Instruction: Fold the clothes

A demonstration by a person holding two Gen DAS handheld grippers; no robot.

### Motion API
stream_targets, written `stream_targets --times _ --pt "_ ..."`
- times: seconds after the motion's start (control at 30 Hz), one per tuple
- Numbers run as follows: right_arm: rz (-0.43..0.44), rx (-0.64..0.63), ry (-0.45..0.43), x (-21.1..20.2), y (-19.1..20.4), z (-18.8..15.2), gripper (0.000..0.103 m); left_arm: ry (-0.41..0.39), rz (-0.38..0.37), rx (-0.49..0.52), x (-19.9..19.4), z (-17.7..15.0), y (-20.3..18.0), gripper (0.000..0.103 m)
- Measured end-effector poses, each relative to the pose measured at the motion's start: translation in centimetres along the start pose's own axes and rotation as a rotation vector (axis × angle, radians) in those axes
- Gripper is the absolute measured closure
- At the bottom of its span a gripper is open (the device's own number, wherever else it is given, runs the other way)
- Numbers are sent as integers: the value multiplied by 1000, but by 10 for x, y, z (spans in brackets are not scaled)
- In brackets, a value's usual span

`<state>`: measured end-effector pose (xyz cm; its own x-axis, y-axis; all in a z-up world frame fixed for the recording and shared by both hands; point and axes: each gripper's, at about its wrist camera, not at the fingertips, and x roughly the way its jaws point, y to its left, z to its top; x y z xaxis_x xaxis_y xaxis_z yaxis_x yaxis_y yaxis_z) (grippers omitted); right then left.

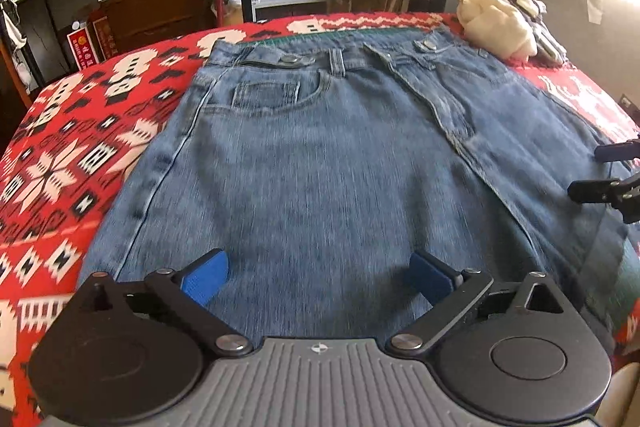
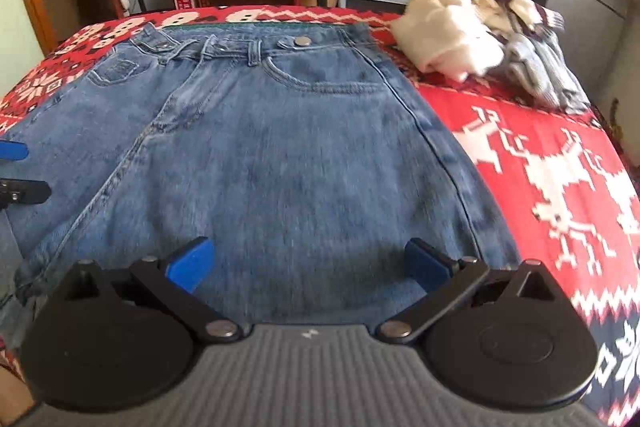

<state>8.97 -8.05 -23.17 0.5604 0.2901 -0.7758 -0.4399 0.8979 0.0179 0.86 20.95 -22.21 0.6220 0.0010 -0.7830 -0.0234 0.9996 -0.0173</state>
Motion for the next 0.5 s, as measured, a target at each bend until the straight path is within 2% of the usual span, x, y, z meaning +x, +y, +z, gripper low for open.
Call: stream_targets --times 0.17,0.23,0.3,0.47,0.5 --pt "-8 13 28 -7 -1 -2 1 55 -9 7 -7 -6 0 5" --pt "-6 11 55 -8 -1 3 1 60 -6 7 -11 -6 -1 9" --pt "-4 9 79 -8 -2 8 1 56 -1 1 -16 -3 -1 22" --pt "4 -15 -10 -3 3 35 0 -88 1 -16 -26 26 0 23" --pt "5 -19 -28 -2 4 40 0 -106 -6 -21 -22 33 1 29"
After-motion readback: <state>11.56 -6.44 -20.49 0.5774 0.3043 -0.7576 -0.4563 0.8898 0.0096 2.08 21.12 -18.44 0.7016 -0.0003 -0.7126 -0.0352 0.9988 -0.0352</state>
